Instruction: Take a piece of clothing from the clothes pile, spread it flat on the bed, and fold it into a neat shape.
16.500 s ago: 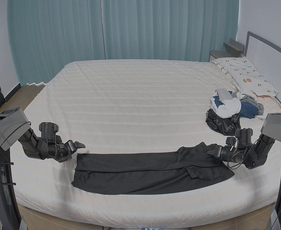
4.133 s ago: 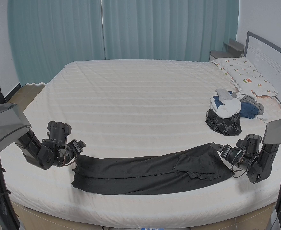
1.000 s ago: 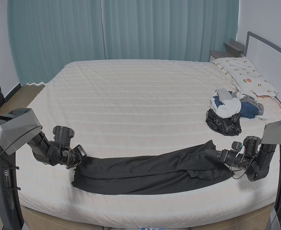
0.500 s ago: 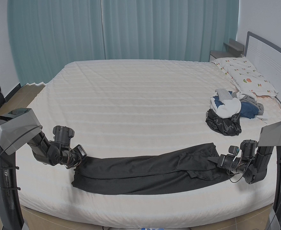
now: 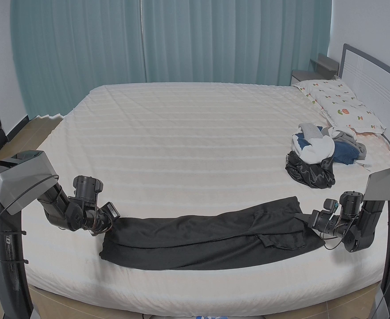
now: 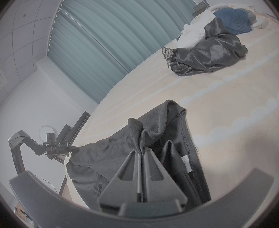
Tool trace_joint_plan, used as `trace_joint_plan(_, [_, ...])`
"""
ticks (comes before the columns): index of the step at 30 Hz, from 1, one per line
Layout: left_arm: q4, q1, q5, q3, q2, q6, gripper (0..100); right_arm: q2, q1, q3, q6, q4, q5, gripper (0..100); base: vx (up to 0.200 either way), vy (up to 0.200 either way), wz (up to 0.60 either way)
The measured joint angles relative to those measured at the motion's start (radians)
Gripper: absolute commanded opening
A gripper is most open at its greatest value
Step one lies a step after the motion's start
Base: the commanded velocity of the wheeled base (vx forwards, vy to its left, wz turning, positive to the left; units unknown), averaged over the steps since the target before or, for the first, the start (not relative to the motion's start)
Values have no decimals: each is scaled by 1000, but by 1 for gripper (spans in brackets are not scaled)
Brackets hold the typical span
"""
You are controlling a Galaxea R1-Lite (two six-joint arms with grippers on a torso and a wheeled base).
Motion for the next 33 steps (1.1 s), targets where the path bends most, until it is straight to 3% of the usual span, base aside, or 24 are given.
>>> trace_joint_plan(3, [0, 2, 0, 3, -3, -17, 0, 1, -3, -8, 0, 9, 1, 0, 0, 0, 0])
trace_joint_plan(4, [0, 2, 0, 3, -4, -20, 0, 1, -3, -12, 0, 11, 1, 100, 0, 0, 0])
trace_joint_plan(14, [0, 3, -1, 39, -40, -22, 0, -1, -21, -38, 5, 57, 2, 100, 0, 0, 0])
trace_joint_plan(19, [0, 3, -2, 68, -66, -13, 0, -11, -23, -37, 52, 51, 3, 100, 0, 0, 0])
trace_joint_plan(20, [0, 3, -3, 72, -70, -12, 100, -14, -23, -37, 63, 51, 3, 100, 0, 0, 0])
trace_joint_plan(24, [0, 3, -4, 84, -79, -3, 100, -26, -24, -41, 125, 50, 2, 100, 0, 0, 0])
trace_joint_plan(33, [0, 23, -20, 89, -100, 4, 100, -39, -25, -44, 134, 50, 2, 100, 0, 0, 0])
